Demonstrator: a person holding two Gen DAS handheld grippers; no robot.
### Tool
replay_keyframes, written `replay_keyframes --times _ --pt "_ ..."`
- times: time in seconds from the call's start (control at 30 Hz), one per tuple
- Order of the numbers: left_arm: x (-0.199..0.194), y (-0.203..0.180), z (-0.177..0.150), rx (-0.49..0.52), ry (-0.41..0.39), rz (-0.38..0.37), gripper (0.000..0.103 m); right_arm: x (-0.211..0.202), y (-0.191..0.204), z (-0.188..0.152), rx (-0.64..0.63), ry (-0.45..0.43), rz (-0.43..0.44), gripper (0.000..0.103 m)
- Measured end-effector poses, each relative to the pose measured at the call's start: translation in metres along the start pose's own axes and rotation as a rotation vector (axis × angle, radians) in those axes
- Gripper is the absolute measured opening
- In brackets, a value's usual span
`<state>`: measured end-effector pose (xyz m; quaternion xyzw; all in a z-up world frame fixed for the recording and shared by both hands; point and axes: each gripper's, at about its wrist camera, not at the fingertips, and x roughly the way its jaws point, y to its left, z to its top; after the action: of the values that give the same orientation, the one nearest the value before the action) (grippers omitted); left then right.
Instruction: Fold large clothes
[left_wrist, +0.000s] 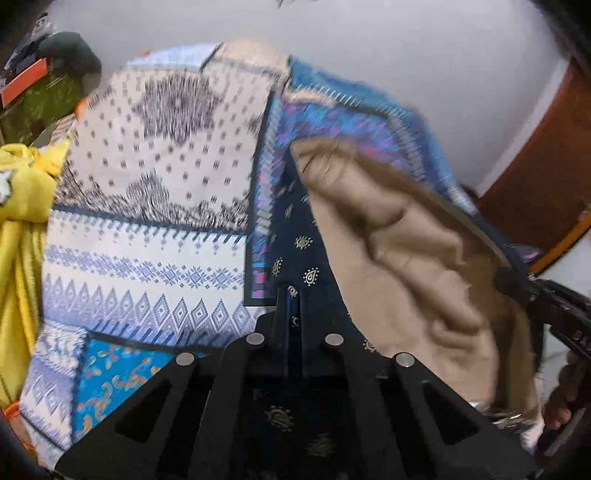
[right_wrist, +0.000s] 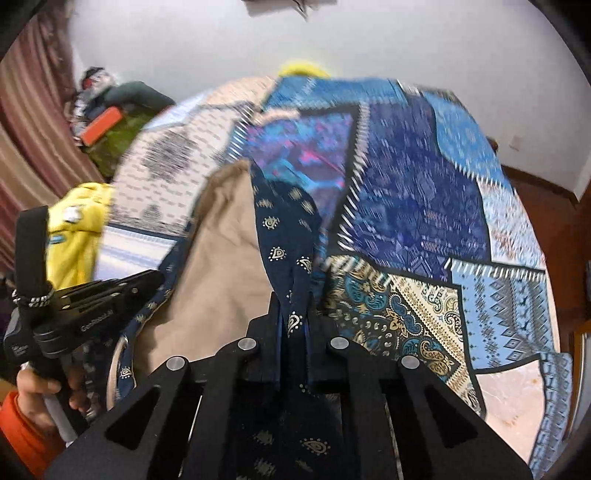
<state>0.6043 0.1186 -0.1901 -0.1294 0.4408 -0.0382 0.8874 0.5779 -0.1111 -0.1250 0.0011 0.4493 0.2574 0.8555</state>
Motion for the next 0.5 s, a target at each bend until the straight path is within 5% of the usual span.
replay_keyframes --times 0.2,0.5 --pt "-0.098 -0.01 -0.012 0.065 -0.089 -0.089 0.002 -0.062 0.029 -0.02 -0.065 -0.041 0.065 0.008" --pt "-0.179 -0.038 -0.104 0.154 -0.053 -0.149 0.002 -0.126 0.047 -0.105 -0.092 -0.052 0.07 0.008"
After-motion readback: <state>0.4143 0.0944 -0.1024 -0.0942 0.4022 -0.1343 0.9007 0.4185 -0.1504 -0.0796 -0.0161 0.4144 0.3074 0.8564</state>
